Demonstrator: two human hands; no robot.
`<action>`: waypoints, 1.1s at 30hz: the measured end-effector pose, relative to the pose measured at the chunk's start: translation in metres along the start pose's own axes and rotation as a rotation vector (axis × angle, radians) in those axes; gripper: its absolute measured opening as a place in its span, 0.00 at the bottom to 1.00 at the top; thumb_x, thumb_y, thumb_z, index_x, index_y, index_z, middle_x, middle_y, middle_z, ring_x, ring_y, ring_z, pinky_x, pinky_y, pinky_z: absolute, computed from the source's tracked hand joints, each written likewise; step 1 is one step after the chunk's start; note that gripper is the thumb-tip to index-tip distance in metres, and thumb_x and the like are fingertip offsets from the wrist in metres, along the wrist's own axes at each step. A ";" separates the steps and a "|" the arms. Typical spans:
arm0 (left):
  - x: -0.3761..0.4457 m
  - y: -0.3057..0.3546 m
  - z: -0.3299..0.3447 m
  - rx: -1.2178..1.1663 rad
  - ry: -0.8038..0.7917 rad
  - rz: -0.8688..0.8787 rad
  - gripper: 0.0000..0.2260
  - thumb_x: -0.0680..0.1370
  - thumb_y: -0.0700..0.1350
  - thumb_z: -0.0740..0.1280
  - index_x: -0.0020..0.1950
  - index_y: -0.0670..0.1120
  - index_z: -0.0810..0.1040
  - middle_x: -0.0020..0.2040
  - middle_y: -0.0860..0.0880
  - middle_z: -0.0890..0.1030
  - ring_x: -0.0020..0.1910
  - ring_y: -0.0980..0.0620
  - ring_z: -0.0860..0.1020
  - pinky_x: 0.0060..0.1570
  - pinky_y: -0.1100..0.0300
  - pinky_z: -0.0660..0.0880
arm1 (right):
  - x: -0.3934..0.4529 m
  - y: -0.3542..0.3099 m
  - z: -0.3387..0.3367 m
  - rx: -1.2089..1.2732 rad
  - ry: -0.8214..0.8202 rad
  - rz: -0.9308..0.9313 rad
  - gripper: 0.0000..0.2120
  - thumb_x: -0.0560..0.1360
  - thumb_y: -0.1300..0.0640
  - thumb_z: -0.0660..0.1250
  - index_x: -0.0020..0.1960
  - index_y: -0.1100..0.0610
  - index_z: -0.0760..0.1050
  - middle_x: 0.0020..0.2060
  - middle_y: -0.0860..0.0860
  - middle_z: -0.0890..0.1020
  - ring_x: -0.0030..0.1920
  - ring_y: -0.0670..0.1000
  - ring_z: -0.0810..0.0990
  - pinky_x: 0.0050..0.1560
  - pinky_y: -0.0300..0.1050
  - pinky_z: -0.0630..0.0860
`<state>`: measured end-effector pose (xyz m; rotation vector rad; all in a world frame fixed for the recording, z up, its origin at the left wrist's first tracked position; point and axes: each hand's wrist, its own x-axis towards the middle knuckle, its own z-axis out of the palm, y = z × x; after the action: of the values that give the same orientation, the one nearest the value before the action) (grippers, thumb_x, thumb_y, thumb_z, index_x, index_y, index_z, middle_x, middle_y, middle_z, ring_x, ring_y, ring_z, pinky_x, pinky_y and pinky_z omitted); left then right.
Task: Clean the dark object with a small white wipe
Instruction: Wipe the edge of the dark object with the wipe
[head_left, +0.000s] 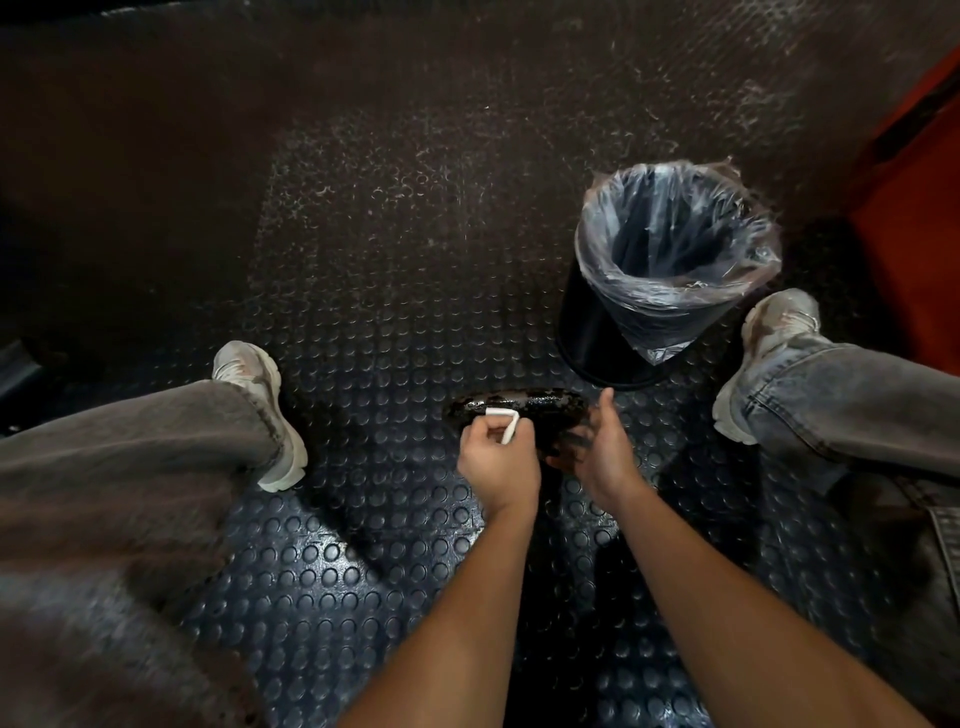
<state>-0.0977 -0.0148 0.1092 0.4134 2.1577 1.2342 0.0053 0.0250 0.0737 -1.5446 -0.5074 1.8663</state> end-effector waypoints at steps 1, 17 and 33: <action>0.003 -0.003 0.000 -0.017 0.022 -0.061 0.03 0.69 0.43 0.74 0.39 0.49 0.80 0.40 0.51 0.82 0.39 0.51 0.81 0.33 0.64 0.73 | 0.000 0.000 -0.001 -0.005 -0.003 0.002 0.32 0.80 0.31 0.48 0.64 0.53 0.77 0.56 0.56 0.83 0.55 0.57 0.82 0.55 0.58 0.78; -0.003 0.004 0.003 -0.148 0.015 0.095 0.10 0.70 0.36 0.73 0.38 0.52 0.82 0.45 0.53 0.78 0.35 0.63 0.76 0.36 0.70 0.75 | 0.001 0.001 0.002 0.011 0.027 -0.003 0.33 0.80 0.30 0.50 0.61 0.54 0.79 0.51 0.56 0.83 0.46 0.53 0.82 0.47 0.53 0.79; -0.007 0.010 0.003 -0.133 0.019 0.085 0.08 0.72 0.38 0.72 0.42 0.52 0.82 0.46 0.54 0.77 0.37 0.59 0.77 0.37 0.68 0.75 | -0.001 0.001 0.002 -0.010 0.028 -0.007 0.35 0.79 0.29 0.50 0.60 0.56 0.80 0.49 0.56 0.83 0.46 0.54 0.80 0.45 0.51 0.79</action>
<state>-0.0904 -0.0113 0.1193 0.4419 2.0781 1.4247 0.0036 0.0241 0.0740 -1.5717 -0.5092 1.8369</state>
